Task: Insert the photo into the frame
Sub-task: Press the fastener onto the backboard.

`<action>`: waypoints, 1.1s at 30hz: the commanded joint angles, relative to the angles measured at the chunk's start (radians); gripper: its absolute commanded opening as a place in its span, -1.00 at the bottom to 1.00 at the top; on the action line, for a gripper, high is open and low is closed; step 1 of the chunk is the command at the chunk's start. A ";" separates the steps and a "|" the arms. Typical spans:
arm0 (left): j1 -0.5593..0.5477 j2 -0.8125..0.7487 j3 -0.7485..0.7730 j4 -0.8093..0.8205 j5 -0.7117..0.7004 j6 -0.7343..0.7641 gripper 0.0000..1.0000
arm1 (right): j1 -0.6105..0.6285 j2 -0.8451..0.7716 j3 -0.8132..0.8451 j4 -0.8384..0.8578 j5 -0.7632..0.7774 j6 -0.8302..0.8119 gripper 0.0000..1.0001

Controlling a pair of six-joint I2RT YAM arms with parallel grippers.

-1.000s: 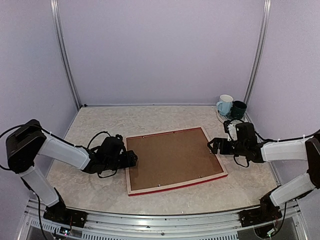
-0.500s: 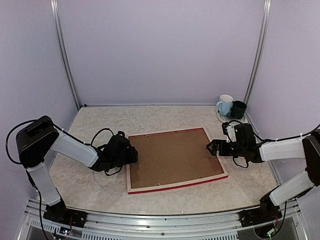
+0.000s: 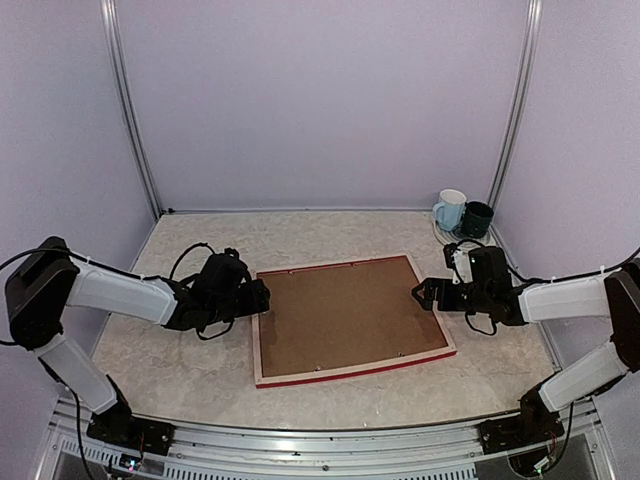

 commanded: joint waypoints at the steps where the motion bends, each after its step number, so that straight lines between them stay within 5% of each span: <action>1: 0.017 -0.017 0.021 -0.093 0.009 0.025 0.63 | -0.008 -0.013 -0.012 0.011 0.004 -0.002 0.98; 33: 0.032 0.152 0.031 -0.066 0.088 0.035 0.22 | -0.008 0.015 -0.010 0.024 -0.016 0.001 0.98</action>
